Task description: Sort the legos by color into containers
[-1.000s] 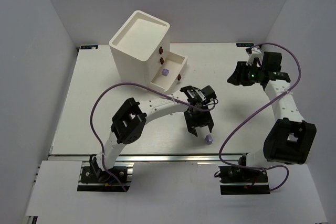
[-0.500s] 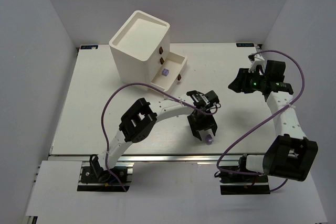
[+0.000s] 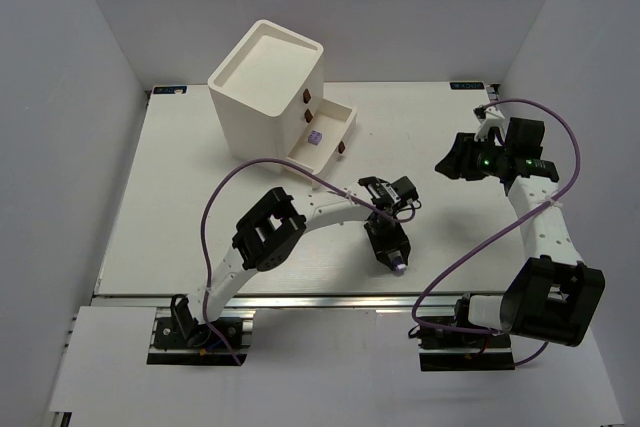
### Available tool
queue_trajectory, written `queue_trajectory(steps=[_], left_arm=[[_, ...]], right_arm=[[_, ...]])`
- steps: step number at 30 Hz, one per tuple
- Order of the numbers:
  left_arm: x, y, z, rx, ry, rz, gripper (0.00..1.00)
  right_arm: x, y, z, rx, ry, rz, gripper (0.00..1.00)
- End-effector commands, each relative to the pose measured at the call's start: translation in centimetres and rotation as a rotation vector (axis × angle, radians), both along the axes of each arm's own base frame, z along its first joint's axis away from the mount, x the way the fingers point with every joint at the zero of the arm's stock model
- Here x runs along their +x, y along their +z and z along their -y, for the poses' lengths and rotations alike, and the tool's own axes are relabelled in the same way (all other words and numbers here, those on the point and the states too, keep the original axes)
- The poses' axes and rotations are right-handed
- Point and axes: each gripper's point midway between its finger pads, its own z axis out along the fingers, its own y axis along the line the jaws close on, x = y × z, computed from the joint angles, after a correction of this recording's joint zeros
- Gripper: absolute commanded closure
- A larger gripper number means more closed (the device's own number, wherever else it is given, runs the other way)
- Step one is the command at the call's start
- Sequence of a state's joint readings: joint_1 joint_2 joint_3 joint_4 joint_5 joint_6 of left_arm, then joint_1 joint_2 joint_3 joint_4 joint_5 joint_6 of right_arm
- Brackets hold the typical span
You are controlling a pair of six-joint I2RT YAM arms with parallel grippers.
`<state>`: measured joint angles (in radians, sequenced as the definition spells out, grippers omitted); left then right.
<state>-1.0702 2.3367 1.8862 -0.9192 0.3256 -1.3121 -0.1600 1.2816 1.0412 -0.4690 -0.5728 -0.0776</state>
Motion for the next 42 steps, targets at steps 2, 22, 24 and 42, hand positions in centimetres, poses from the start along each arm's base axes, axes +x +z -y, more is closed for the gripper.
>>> queue_trajectory(steps=[2,22,24,42], left_arm=[[0.0,1.6,1.3,-0.064,-0.018,0.009,0.64],[23.7,14.1,-14.9,0.399,-0.255,0.890,0.98],[26.2,14.2,-17.5,0.487,-0.247,0.928,0.98],[32.4,13.7,-20.1,0.425,-0.124,0.964,0.29]], right_arm=[[0.4,0.9,0.2,0.002,0.000,0.034,0.46],[-3.0,-2.1,-2.7,0.036,0.271,0.029,0.96],[-3.2,-2.5,-2.9,0.032,0.300,0.029,1.00],[-2.0,-3.5,-4.7,0.037,0.461,0.017,0.58]])
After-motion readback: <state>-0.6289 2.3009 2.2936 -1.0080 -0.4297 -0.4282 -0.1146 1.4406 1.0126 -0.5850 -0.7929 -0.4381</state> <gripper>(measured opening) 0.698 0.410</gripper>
